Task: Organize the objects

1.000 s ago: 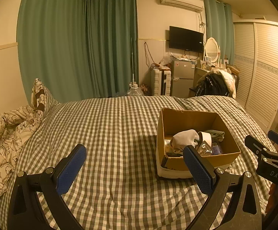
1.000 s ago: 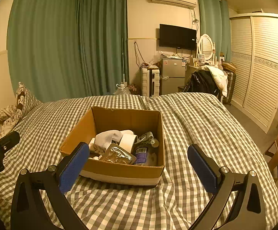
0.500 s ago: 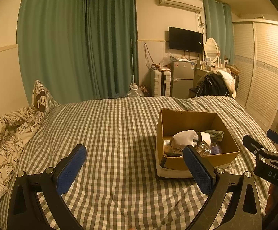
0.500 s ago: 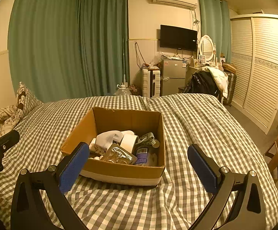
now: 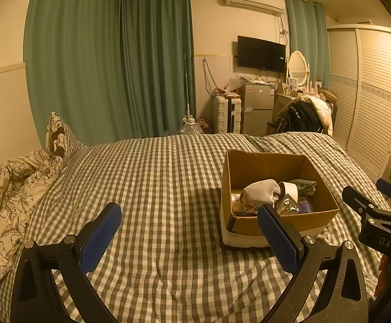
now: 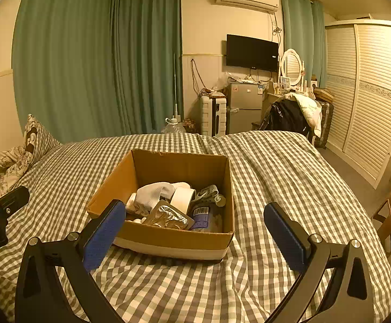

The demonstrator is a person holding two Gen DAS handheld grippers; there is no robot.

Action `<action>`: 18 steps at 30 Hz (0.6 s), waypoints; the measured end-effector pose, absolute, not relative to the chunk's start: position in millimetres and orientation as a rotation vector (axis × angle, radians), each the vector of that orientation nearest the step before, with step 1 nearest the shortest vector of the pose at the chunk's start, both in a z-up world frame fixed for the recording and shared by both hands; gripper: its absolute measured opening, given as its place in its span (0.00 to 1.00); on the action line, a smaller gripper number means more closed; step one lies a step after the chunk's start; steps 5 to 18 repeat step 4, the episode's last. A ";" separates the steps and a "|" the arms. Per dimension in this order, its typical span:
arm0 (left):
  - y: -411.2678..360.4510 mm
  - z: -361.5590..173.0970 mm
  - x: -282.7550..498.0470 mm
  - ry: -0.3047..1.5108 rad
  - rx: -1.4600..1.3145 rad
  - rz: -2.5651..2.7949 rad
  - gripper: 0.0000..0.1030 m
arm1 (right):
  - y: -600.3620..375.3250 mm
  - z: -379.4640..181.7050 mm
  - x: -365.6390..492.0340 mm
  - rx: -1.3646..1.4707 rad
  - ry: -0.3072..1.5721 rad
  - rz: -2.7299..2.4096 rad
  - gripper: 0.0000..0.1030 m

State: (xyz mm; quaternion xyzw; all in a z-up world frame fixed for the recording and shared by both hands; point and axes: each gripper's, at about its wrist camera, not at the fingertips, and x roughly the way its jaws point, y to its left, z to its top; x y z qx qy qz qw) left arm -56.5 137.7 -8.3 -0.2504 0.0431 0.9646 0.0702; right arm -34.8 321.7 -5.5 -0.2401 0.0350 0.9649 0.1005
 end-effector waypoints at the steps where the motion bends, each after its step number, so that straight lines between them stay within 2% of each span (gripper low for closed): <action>1: 137.7 -8.3 -56.3 0.129 -0.752 2.900 1.00 | 321.8 -5.4 -34.8 -0.709 0.104 2.852 1.00; 18: 137.5 -8.2 -54.6 0.124 -0.747 2.899 1.00 | 321.4 -5.5 -34.9 -0.708 0.103 2.852 1.00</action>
